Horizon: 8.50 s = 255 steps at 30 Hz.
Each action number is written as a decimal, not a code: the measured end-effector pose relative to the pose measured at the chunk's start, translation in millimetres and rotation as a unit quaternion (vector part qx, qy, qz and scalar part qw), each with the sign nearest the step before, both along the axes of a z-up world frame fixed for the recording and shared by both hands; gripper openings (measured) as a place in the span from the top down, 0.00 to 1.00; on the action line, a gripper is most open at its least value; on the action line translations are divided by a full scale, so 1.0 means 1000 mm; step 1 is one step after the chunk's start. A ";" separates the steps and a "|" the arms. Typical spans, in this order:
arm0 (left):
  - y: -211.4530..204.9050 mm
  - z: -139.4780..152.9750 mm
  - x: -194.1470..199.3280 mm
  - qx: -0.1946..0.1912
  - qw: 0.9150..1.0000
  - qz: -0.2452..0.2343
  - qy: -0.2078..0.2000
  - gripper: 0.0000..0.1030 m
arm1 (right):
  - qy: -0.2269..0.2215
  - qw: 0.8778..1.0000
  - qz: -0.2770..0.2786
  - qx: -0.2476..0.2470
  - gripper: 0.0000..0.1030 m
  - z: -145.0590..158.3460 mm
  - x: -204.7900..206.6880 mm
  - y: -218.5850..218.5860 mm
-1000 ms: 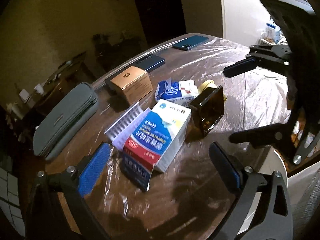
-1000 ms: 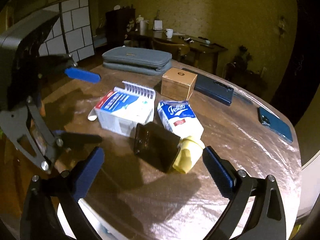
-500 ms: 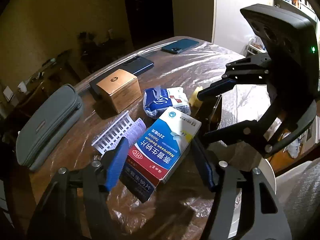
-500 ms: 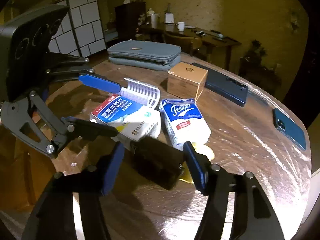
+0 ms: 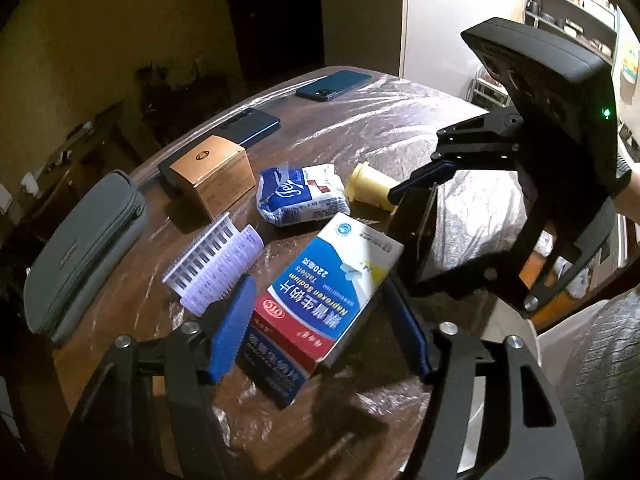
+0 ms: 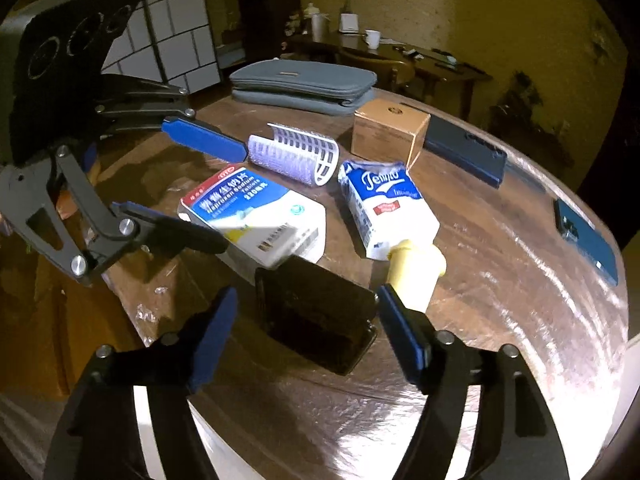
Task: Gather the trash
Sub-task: 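Grasp the Naproxen box with the left tool while the right tool grasps the brown bottle, then carry the Naproxen box and brown bottle over the white bin with both tools, then open both tools to drop the box and bottle into the bin, then move both tools back over the table toward the cup and rack, then grasp the yellow cup with the right tool while the left tool grasps the purple rack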
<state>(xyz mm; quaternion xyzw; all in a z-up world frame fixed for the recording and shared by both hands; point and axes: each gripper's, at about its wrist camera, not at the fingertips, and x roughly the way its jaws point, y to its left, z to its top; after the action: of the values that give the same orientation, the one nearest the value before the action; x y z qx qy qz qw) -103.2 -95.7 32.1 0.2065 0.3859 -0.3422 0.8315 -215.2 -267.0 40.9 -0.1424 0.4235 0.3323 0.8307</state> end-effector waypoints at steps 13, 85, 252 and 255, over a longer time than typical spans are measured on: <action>-0.018 -0.012 0.002 0.041 0.999 -0.026 -0.014 0.21 | 0.021 0.995 -0.093 0.036 0.21 -0.015 0.002 -0.011; -0.004 -0.008 -0.106 -0.064 0.981 0.171 0.061 0.54 | 0.050 0.995 -0.067 0.053 0.48 0.007 -0.096 -0.045; 0.008 -0.017 0.035 -0.081 0.926 0.366 0.048 0.02 | 0.004 0.984 -0.172 0.039 0.14 -0.009 0.030 -0.043; 0.008 -0.018 0.039 -0.081 0.926 0.367 0.044 0.02 | 0.009 0.984 -0.172 0.037 0.20 -0.010 0.033 -0.043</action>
<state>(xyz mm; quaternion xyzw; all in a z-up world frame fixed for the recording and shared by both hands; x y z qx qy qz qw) -63.9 -87.5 14.4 -0.0331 0.4417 -0.0524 0.8950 -182.0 -309.7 30.6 -0.0338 0.4364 0.2007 0.8765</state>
